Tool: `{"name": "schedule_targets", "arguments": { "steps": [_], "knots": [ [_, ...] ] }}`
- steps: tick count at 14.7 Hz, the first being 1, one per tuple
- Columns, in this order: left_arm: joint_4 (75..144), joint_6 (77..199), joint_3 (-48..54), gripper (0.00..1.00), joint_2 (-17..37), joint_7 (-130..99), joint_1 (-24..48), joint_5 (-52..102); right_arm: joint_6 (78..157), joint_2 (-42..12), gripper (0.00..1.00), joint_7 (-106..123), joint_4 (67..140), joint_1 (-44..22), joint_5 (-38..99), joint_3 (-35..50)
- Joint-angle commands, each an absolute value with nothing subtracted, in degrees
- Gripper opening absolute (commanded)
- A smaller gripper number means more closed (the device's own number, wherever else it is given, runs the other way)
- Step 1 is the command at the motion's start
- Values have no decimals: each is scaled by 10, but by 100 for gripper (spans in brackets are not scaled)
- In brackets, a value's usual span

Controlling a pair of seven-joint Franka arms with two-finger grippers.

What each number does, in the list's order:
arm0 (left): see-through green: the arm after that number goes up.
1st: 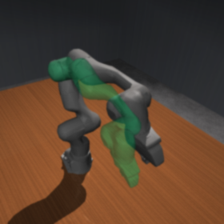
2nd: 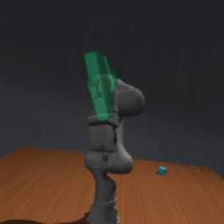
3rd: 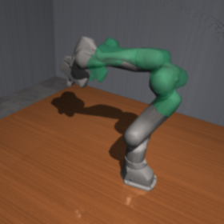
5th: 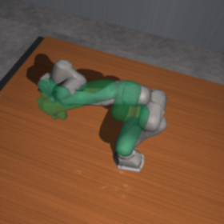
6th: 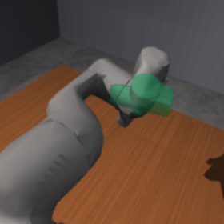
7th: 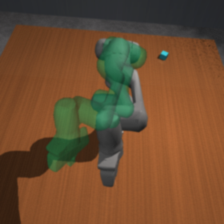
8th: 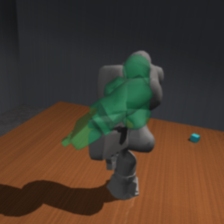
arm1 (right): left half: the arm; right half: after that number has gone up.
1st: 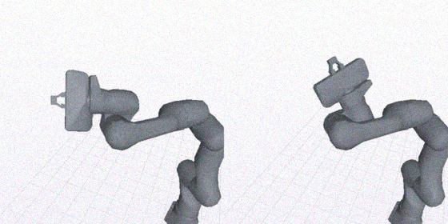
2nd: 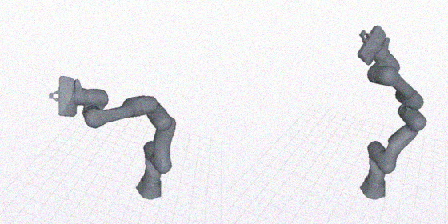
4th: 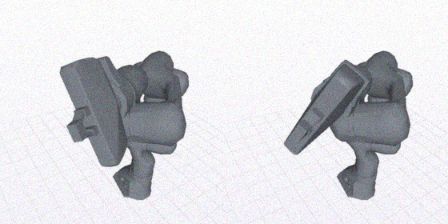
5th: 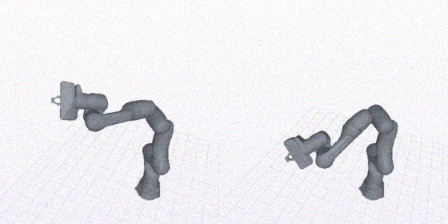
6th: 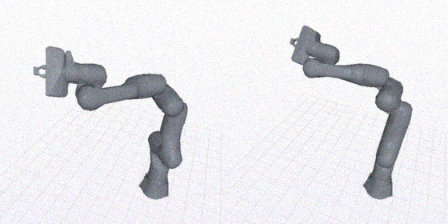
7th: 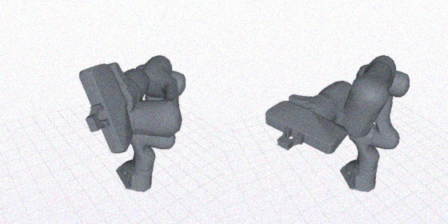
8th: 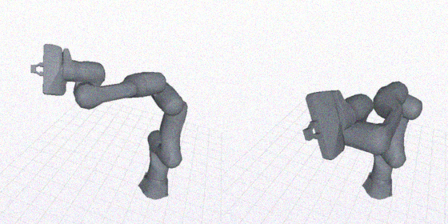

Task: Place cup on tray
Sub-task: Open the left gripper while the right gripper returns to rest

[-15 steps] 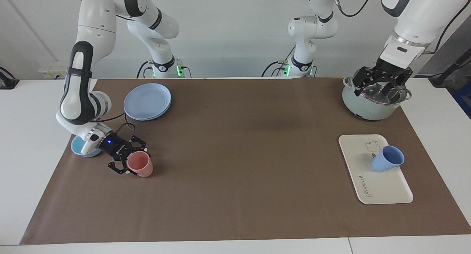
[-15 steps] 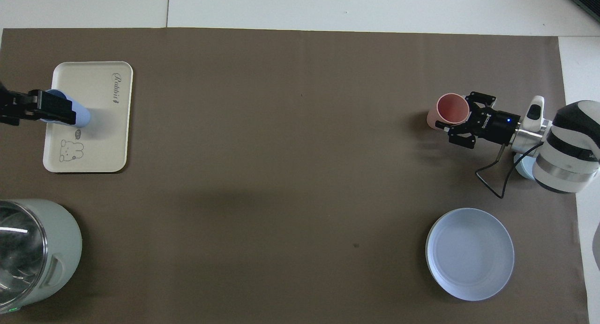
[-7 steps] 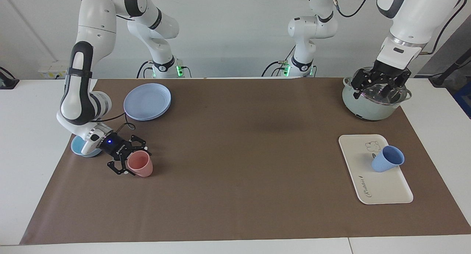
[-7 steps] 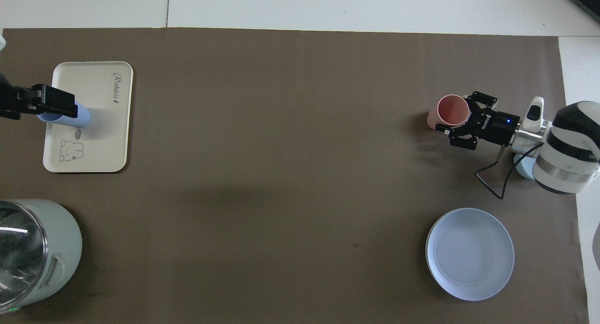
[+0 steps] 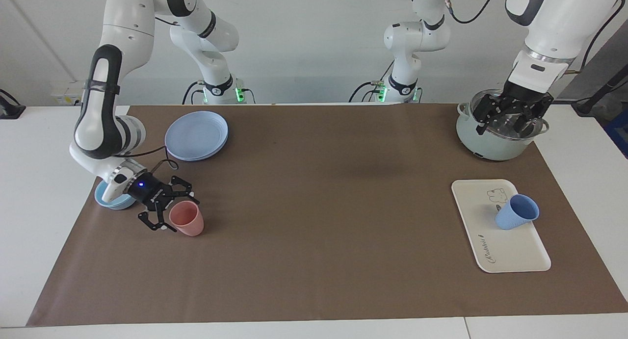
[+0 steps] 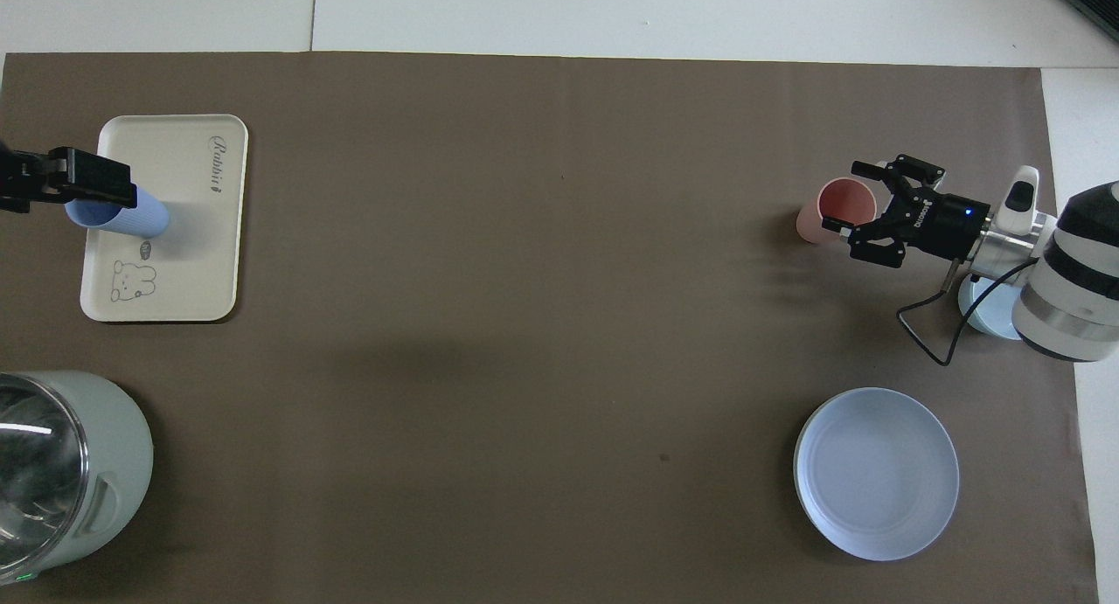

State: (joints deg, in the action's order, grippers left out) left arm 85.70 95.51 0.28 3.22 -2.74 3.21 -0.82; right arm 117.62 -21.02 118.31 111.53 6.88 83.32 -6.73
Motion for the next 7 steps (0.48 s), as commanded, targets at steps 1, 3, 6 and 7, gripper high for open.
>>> {"name": "schedule_targets", "arguments": {
  "steps": [1,3,6,7],
  "knots": [
    [875,972,4,100,24,-25,29,-15,1175,-158,100,1103,1128,68,799,-67],
    [875,972,4,100,24,-24,28,-15,1183,-120,100,1001,1123,66,731,-67],
    [886,965,4,100,19,-6,24,-15,1205,-92,100,861,1097,53,622,-68],
    [901,955,4,100,12,-5,24,-15,1214,-87,100,808,1084,48,580,-68]
  ]
}}
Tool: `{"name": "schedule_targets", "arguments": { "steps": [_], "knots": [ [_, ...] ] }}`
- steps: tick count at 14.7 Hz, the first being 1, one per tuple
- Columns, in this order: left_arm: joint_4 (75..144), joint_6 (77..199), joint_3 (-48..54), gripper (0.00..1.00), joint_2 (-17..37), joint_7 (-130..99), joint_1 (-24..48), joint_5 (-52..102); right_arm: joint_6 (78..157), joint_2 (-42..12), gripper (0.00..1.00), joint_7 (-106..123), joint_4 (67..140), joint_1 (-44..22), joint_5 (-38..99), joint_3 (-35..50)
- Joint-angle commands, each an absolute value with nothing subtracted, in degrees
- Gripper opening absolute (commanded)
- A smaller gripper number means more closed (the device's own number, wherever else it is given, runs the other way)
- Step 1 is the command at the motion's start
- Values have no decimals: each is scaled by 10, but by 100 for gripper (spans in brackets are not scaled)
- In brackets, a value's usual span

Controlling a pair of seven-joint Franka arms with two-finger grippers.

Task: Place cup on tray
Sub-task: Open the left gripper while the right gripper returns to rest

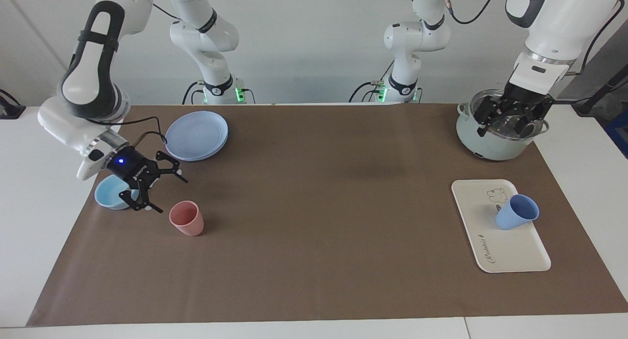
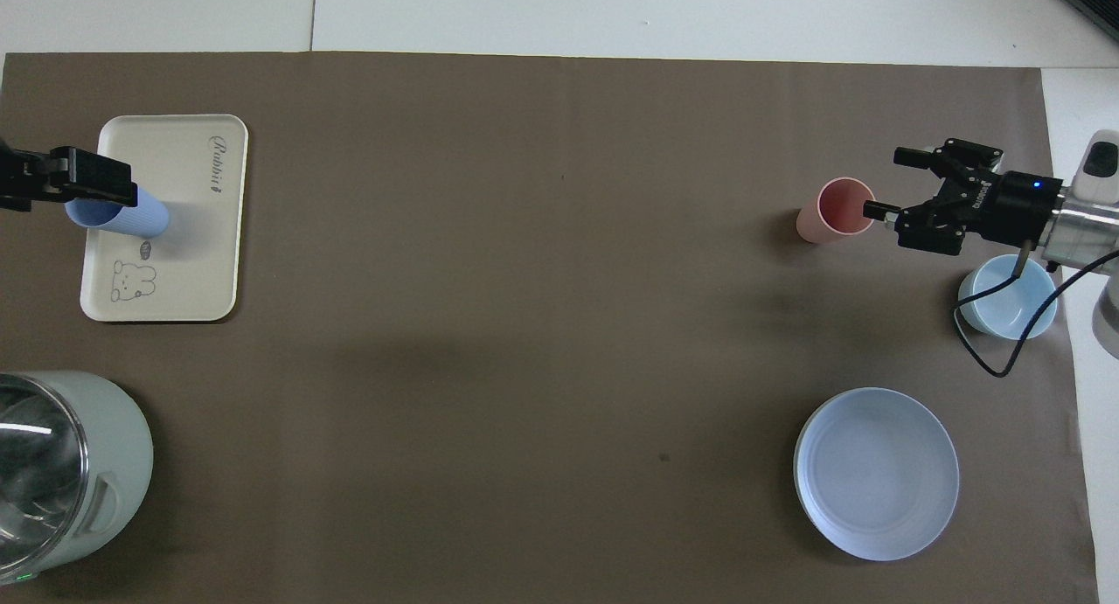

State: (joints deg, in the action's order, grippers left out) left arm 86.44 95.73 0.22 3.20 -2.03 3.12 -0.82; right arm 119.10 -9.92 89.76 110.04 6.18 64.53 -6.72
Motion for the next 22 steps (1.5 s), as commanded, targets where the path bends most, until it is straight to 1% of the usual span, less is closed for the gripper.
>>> {"name": "schedule_targets", "arguments": {
  "steps": [1,3,4,8,10,12,16,19,20,21,22],
  "knots": [
    [917,951,4,100,3,-7,26,-15,1227,-78,100,749,1077,37,536,-68],
    [934,952,4,100,-7,-11,31,-15,1264,-49,100,600,1073,4,422,-68],
    [936,950,4,100,-8,-11,31,-15,1269,-36,100,528,1073,-10,359,-67],
    [935,945,4,100,-8,-9,28,-15,1262,3,100,289,1066,-45,178,-62],
    [935,950,4,100,-8,-11,30,-15,1245,18,100,184,1066,-56,102,-62],
    [935,976,4,100,-6,-11,31,-15,1183,23,100,113,1050,-60,68,-62],
    [932,988,8,100,-2,-12,33,-15,988,14,100,-15,947,-36,48,-63],
    [930,985,18,100,1,-11,17,-14,893,18,100,-18,913,-34,12,-69],
    [930,984,43,100,1,-11,-14,-14,860,18,100,-18,901,-35,6,-69],
    [930,981,73,100,1,-11,-35,-14,853,22,100,-18,903,-35,6,-69],
    [930,979,82,100,1,-11,-42,-14,853,24,100,-18,905,-35,5,-69]
  ]
}}
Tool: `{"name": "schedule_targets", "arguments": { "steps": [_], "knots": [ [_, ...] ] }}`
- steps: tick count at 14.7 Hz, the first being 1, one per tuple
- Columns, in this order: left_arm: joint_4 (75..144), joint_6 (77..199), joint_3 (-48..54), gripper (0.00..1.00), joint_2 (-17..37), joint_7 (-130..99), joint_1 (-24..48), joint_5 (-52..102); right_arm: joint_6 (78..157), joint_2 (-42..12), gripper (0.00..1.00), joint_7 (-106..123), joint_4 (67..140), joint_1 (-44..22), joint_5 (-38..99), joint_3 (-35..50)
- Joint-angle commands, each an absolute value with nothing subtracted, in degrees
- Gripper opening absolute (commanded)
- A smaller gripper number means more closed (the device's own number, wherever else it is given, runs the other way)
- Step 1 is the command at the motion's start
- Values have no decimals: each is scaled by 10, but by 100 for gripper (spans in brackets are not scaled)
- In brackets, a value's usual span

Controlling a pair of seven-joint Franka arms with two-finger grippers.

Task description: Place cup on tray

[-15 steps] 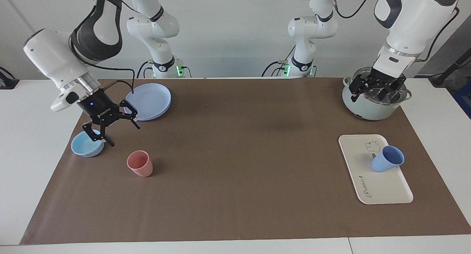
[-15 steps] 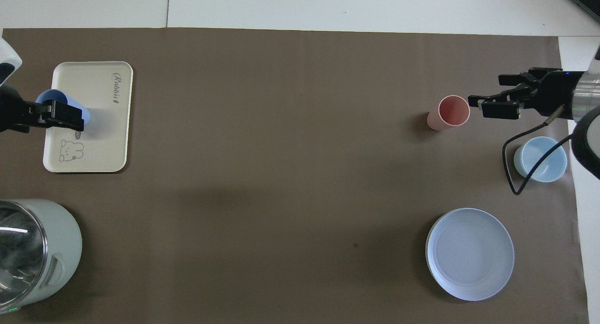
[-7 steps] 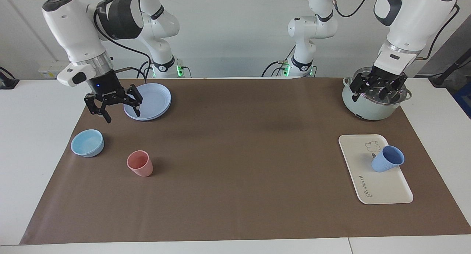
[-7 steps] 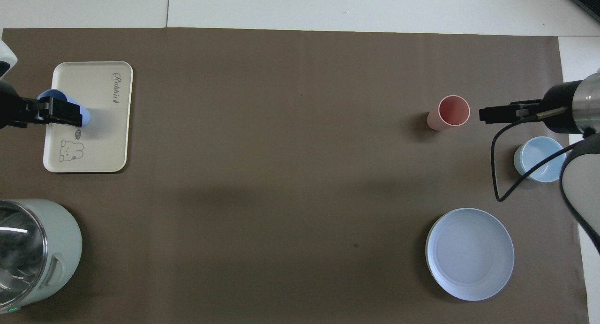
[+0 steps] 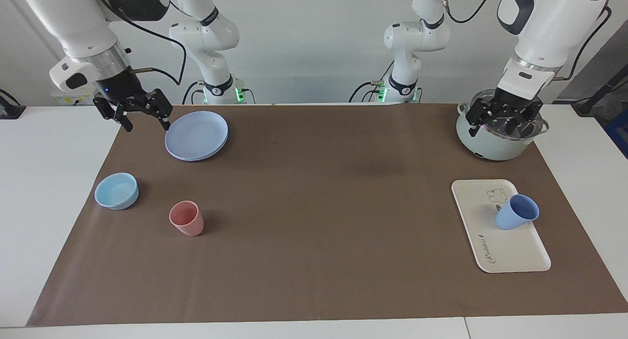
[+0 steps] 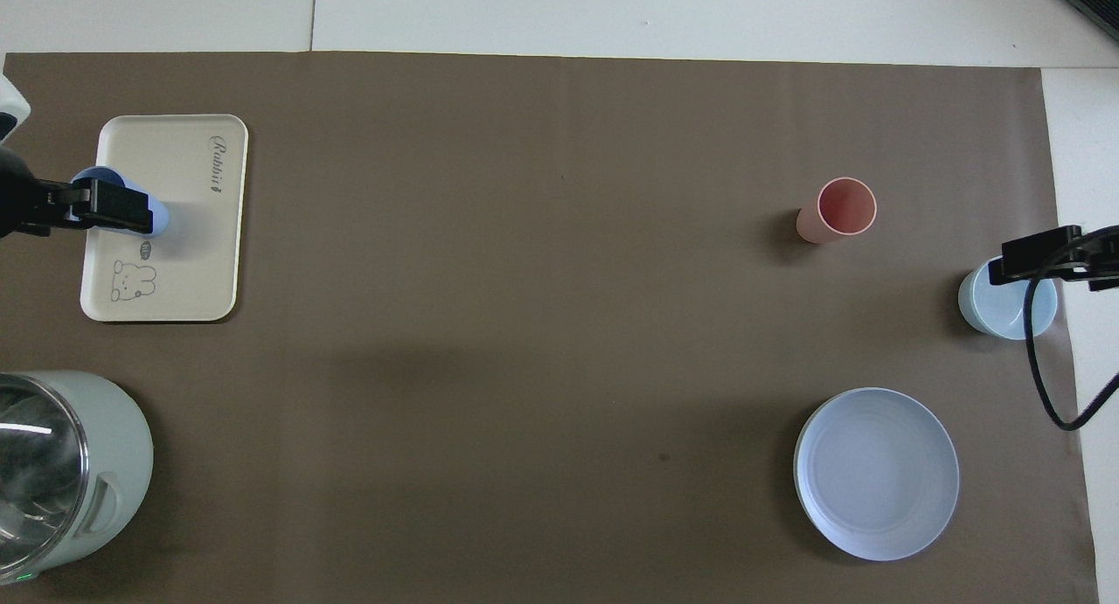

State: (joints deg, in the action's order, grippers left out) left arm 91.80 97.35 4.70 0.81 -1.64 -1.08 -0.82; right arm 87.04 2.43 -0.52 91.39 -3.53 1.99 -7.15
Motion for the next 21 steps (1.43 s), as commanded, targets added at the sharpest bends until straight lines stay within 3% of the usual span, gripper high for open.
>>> {"name": "schedule_targets", "arguments": {
  "steps": [1,21],
  "knots": [
    [931,978,82,100,1,-12,-37,-14,853,26,100,-18,908,-33,6,-70],
    [951,920,75,100,-18,-10,-53,-14,894,34,100,-18,927,-36,-14,-62]
  ]
}}
